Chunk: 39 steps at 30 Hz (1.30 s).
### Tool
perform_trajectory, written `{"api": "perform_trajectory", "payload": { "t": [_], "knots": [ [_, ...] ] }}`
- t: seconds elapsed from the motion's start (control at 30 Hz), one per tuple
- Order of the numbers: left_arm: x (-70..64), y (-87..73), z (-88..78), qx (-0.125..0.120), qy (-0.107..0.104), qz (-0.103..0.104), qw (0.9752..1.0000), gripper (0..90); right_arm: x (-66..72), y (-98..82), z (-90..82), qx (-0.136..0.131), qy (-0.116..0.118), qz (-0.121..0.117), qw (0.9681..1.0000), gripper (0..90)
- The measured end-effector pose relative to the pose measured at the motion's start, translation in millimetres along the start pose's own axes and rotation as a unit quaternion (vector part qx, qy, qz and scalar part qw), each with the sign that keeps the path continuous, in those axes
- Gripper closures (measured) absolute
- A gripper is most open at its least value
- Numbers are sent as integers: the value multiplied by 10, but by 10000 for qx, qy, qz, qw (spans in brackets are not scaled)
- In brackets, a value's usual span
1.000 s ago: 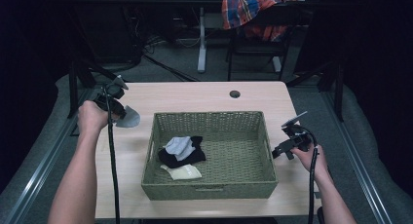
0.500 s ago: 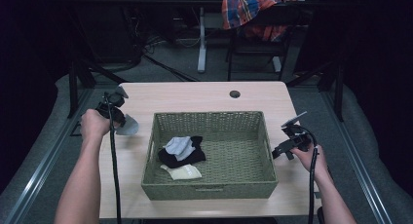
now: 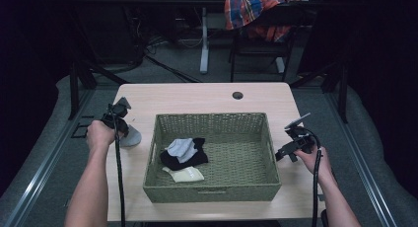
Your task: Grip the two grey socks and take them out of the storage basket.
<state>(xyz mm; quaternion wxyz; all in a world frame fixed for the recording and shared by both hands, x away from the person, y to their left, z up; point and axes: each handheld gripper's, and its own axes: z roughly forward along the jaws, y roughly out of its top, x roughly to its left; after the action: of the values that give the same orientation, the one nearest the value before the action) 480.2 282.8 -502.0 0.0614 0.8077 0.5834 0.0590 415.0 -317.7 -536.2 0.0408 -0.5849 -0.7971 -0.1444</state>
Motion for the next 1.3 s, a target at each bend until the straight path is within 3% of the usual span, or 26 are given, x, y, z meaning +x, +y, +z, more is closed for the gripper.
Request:
{"api": "perform_trajectory", "payload": {
  "t": [0.17,0.3,0.37,0.47,0.63,0.8,0.87,0.9,1.0,1.3],
  "knots": [
    [48,-38,89,4,-122,-183,9998,847,7,-3,6,-31,-19,32,10000,80],
    [63,-67,106,-143,-309,-355,9988,770,8,-3,9,-30,-16,30,10000,80],
    [66,-69,87,-122,-358,-393,9985,644,8,-3,8,-31,-11,30,10000,80],
    [63,-75,7,-278,-365,-461,9979,487,9,-2,7,-29,-11,27,10000,80],
    [27,-63,-207,-459,-314,-459,9974,294,9,1,7,11,5,-14,10000,80],
    [-19,-44,-423,-581,-262,-336,9974,168,8,5,5,66,23,-57,10000,80],
    [-53,-37,-527,-653,-229,-259,9973,153,3,12,-8,148,37,-132,9998,80],
    [-67,-34,-561,-653,-222,-210,9974,149,12,1,7,27,36,-26,10000,80],
    [-132,-20,-666,-686,-173,-78,9975,97,13,0,9,18,8,-16,10000,80],
    [-377,32,-869,-808,-60,285,9963,6,3,9,-12,104,-7,-100,9999,80]
  ]
}}
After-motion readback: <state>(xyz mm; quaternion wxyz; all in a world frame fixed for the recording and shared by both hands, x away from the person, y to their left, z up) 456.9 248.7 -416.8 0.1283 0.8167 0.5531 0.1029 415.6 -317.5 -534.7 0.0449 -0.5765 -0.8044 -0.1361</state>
